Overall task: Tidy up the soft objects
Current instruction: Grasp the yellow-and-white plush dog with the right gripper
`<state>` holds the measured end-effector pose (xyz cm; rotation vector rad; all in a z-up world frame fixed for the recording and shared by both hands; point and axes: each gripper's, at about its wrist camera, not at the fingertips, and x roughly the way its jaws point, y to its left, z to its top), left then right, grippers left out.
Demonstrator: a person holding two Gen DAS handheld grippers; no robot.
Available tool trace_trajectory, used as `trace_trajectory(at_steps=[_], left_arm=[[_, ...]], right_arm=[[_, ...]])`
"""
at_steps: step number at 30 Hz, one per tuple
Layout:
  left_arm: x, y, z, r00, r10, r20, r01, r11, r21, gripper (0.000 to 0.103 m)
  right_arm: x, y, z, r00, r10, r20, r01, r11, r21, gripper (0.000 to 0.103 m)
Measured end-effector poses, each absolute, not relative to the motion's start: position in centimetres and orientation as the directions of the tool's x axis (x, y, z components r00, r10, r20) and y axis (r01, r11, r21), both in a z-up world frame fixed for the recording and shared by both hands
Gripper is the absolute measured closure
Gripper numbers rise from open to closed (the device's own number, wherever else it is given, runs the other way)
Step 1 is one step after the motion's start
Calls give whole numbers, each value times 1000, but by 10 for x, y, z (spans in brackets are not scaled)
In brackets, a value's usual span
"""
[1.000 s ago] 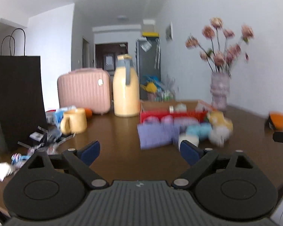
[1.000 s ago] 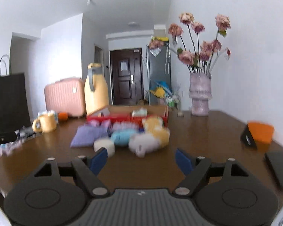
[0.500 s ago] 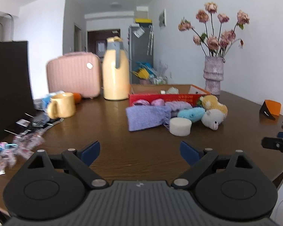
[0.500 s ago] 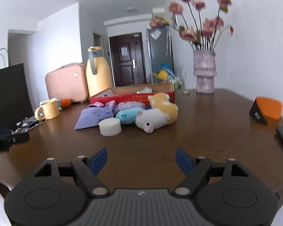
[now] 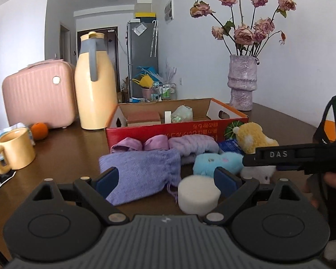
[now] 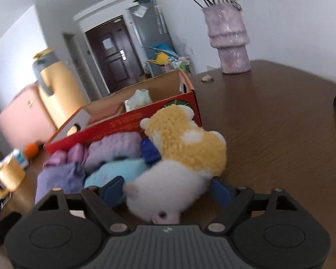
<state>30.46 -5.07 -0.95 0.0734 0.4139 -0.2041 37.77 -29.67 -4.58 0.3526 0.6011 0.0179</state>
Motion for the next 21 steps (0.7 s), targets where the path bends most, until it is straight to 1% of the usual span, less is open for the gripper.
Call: trace_trajectory(at_steps=[2, 3, 6, 12, 15, 17, 19, 20, 21], left_arm=[[312, -52, -12, 892, -183, -413, 211, 977, 22, 10], [315, -52, -14, 890, -183, -417, 209, 978, 17, 10], [317, -52, -16, 886, -184, -427, 207, 978, 8, 10], [295, -55, -16, 862, -242, -446, 256, 966, -29, 10], [272, -63, -23, 823, -323, -467, 345, 938, -40, 10], [257, -70, -30, 793, -378, -477, 412, 911, -36, 10], [248, -76, -36, 767, -412, -491, 449, 892, -48, 10], [248, -76, -39, 756, -417, -504, 449, 891, -64, 10], [249, -76, -42, 746, -423, -514, 449, 890, -81, 10]], right_arm=[[384, -294, -51, 818, 93, -568, 99, 949, 298, 33], [384, -295, -53, 818, 85, -569, 108, 949, 296, 41], [379, -301, -55, 817, 78, -572, 114, 949, 293, 49], [324, -321, -47, 824, 16, -566, 91, 983, 160, 51], [274, -313, -47, 818, 98, -567, -82, 995, 54, 51], [248, -303, -47, 802, 176, -571, -189, 981, 36, 51], [230, -294, -46, 779, 264, -568, -292, 955, 43, 48], [225, -293, -46, 778, 284, -560, -318, 947, 38, 46], [221, -292, -46, 781, 285, -555, -328, 944, 23, 46]])
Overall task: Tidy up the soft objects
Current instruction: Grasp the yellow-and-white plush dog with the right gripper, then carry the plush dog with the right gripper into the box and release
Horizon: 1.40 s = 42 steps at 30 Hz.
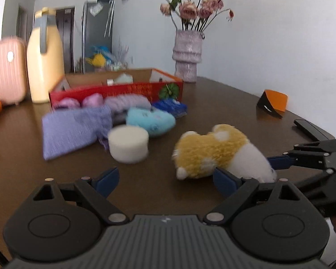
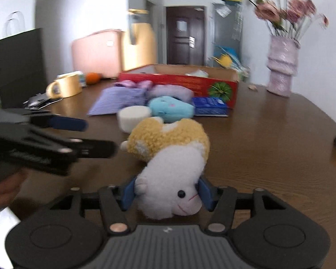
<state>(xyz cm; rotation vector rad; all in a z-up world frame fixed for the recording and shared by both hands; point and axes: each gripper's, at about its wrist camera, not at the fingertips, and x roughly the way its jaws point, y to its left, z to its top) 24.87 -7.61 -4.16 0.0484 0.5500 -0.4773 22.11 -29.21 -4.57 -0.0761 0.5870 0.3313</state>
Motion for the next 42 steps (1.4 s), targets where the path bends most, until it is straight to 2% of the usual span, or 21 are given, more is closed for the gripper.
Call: trace_trajectory(at_steps=[2, 6, 11, 13, 18, 23, 29, 32, 36, 40, 42], left_arm=[[251, -77, -44, 734, -434, -523, 451, 887, -102, 12], [260, -82, -43, 717, -475, -510, 464, 872, -159, 18], [275, -91, -49, 673, -524, -522, 487, 845, -221, 44], [277, -93, -52, 659, -540, -524, 491, 836, -245, 59], [280, -94, -52, 654, -551, -518, 498, 829, -254, 62], [305, -97, -19, 660, -575, -484, 537, 811, -230, 62], [443, -118, 49, 616, -621, -484, 577, 775, -258, 62], [530, -136, 59, 609, -613, -504, 568, 780, -263, 63], [633, -152, 36, 564, -591, -577, 498, 801, -334, 64], [694, -160, 13, 557, -519, -649, 426, 849, -313, 64], [713, -157, 4, 572, -445, -689, 366, 890, -272, 62]], right_arm=[[217, -295, -43, 802, 250, -542, -299, 954, -3, 43], [220, -308, -40, 821, 251, -512, -255, 965, 65, 43], [227, -310, -51, 826, 265, -498, -256, 963, 89, 43], [231, -307, -54, 818, 271, -507, -259, 961, 95, 47], [233, -305, -50, 810, 287, -512, -280, 956, 92, 55], [249, -305, -21, 848, 261, -462, -249, 964, 88, 56], [358, -308, 43, 909, 133, -395, -159, 987, -33, 56], [445, -307, 63, 905, 57, -422, -105, 990, -92, 57], [547, -293, 56, 865, -47, -500, -77, 972, -224, 58], [620, -271, 33, 812, -108, -573, -99, 943, -318, 58], [644, -258, 20, 788, -117, -604, -130, 928, -348, 58]])
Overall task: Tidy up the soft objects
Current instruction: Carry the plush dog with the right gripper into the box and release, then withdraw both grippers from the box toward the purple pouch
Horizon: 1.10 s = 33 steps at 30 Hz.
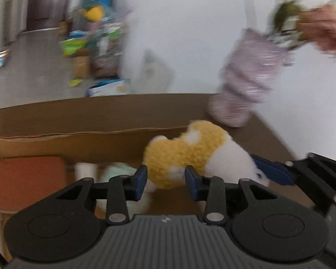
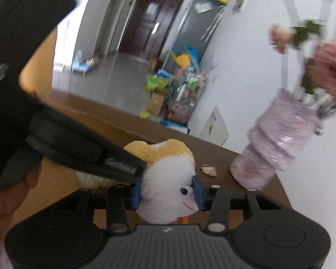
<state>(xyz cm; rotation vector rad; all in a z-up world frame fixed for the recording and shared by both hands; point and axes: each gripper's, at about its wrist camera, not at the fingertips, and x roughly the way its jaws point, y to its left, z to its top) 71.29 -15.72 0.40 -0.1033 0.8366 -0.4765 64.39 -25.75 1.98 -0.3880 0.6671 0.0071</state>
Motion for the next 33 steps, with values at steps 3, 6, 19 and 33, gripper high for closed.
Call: trace_trajectory(at_steps=[3, 6, 19, 33], left_arm=[[722, -147, -9, 575, -424, -700, 342, 902, -265, 59], [723, -134, -13, 585, -425, -691, 341, 902, -266, 55], [623, -83, 96, 749, -371, -549, 353, 925, -144, 39], [347, 6, 97, 913, -209, -351, 201, 978, -61, 30]], right_arm=[[660, -247, 3, 752, -120, -649, -143, 930, -338, 57], [674, -255, -6, 705, -100, -702, -121, 959, -257, 53], [591, -282, 107, 843, -40, -536, -77, 978, -196, 31], [336, -306, 112, 916, 159, -370, -156, 987, 38, 21]])
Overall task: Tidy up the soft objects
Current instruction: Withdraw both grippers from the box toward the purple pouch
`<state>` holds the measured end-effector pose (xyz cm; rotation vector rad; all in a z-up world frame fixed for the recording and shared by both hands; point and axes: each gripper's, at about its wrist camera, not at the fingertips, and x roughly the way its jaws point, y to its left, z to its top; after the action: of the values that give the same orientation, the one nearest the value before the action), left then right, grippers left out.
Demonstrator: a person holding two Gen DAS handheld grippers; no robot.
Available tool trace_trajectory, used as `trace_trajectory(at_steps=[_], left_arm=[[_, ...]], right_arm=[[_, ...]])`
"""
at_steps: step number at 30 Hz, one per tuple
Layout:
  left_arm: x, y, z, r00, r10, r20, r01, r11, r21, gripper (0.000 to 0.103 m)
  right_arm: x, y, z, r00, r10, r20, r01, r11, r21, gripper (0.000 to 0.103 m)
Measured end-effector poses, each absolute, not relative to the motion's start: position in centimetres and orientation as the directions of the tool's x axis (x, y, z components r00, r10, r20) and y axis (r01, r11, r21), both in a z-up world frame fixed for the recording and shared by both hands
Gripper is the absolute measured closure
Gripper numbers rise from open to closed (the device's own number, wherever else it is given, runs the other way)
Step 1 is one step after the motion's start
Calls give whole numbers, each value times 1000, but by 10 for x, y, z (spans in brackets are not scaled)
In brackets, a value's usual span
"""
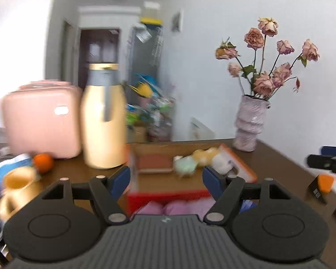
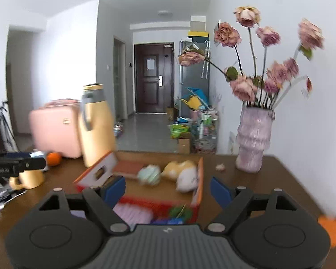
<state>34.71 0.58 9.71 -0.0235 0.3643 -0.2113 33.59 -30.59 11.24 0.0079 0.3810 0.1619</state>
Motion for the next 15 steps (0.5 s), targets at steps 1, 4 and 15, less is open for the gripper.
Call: trace_trajectory(at_steps=[1, 4, 15], left_arm=[[327, 8, 89, 925, -173, -338, 173, 985, -30, 29], [264, 10, 66, 951, -94, -295, 109, 993, 35, 26], [75, 1, 12, 958, -150, -245, 158, 987, 13, 15]], right_arm=[[317, -304, 106, 920, 166, -354, -160, 986, 48, 20], [260, -298, 82, 932, 165, -322, -154, 986, 60, 20], [86, -268, 18, 952, 167, -255, -154, 986, 69, 15]])
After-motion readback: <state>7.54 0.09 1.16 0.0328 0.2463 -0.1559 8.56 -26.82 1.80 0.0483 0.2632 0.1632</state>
